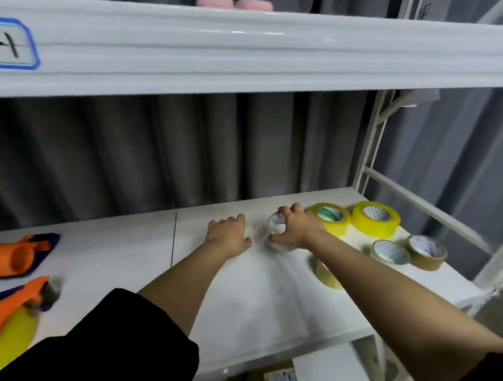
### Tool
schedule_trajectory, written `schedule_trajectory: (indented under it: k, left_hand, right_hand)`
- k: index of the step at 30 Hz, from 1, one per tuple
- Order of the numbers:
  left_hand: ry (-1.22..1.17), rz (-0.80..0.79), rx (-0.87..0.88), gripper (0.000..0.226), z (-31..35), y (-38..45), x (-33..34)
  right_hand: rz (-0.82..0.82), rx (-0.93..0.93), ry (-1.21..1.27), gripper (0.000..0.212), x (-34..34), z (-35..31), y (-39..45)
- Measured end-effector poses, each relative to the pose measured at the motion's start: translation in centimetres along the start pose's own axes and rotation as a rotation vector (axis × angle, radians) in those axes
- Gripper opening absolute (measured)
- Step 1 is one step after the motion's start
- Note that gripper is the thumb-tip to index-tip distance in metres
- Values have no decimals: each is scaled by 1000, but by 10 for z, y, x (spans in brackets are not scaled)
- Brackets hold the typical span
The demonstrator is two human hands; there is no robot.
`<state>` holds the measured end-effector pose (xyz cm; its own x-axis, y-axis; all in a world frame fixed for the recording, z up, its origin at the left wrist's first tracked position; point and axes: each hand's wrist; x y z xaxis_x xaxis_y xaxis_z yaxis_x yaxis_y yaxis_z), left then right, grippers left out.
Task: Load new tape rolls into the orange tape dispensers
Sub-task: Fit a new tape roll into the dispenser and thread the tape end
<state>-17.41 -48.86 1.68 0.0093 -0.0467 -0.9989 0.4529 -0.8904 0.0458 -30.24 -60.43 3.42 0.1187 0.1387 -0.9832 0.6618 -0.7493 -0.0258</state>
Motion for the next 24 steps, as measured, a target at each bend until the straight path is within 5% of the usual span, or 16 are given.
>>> schedule_trajectory:
  k: [24]
  left_hand:
    - [45,-54,20,48,102,82,8]
  right_hand:
    - [-2,-41,-63,84,-18,117,61]
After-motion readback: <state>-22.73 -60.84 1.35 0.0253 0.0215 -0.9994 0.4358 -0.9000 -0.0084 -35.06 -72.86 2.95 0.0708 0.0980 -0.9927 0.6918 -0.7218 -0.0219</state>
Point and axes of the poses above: each hand's wrist, its own y-axis towards the middle knuckle, its own x-axis out of the palm, z = x × y, and after that the axes turned 6 degrees about x, right-handed
